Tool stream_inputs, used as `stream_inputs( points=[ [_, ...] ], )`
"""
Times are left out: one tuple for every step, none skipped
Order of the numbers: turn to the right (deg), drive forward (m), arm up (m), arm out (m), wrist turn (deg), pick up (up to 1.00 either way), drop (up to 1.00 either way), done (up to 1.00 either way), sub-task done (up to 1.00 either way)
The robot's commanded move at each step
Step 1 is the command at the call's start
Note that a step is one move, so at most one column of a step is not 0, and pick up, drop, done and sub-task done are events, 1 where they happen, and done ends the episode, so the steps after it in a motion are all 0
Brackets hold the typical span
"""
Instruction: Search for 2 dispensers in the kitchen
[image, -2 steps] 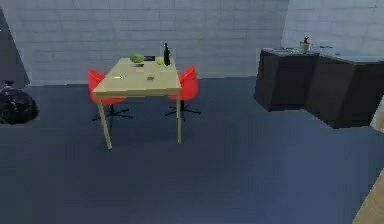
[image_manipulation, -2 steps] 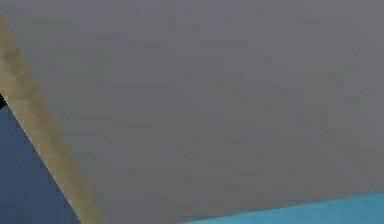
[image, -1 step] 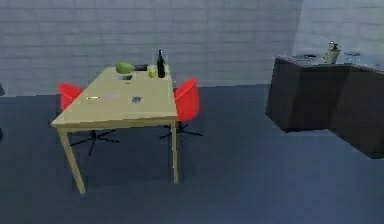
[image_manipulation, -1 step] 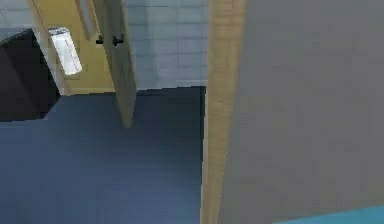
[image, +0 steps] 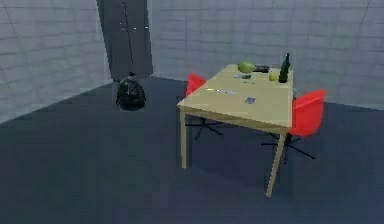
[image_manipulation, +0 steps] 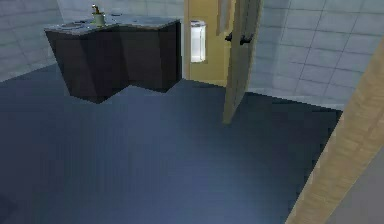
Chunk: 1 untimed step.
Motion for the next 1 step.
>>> stream_inputs(
  points=[
    [0.0,0.05,0.0,0.0,0.0,0.0,0.0,0.0,0.0]
  ],
)
